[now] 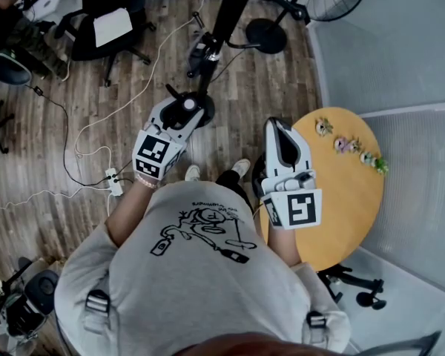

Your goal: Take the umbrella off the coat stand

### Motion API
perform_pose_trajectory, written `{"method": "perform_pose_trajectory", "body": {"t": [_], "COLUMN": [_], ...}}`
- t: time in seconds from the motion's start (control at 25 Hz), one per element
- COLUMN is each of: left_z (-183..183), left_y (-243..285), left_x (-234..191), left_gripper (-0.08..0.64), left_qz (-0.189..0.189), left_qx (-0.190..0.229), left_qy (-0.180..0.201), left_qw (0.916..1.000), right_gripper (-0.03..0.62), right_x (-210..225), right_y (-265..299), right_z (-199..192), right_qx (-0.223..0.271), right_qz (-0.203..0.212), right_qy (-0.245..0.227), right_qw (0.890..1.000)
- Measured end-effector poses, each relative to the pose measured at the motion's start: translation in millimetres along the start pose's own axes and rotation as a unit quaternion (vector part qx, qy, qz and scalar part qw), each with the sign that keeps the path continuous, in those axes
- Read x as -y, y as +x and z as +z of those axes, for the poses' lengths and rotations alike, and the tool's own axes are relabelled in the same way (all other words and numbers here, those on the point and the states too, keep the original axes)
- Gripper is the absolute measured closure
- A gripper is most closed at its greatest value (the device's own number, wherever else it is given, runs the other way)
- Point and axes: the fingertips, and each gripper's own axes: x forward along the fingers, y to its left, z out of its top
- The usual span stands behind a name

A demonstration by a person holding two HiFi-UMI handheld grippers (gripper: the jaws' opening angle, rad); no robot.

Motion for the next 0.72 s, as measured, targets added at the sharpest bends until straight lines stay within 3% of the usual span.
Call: {"method": "perform_pose_trajectory", "body": {"t": [0.72], "left_z": [61], "left_y": [-38], "left_x": [22], "left_gripper": [0.356], "left_qz": [-0.018], "left_qx": [0.032], "left_qy": [0.011], "left_qw": [0.9993], "right_gripper": [0.577], "right_x": [-2], "right_y": [2], "right_z": [-2], "right_qx": [-0.005], "right_qz": [0.002], "right_qy": [0.000], "right_qw": [1.000]}}
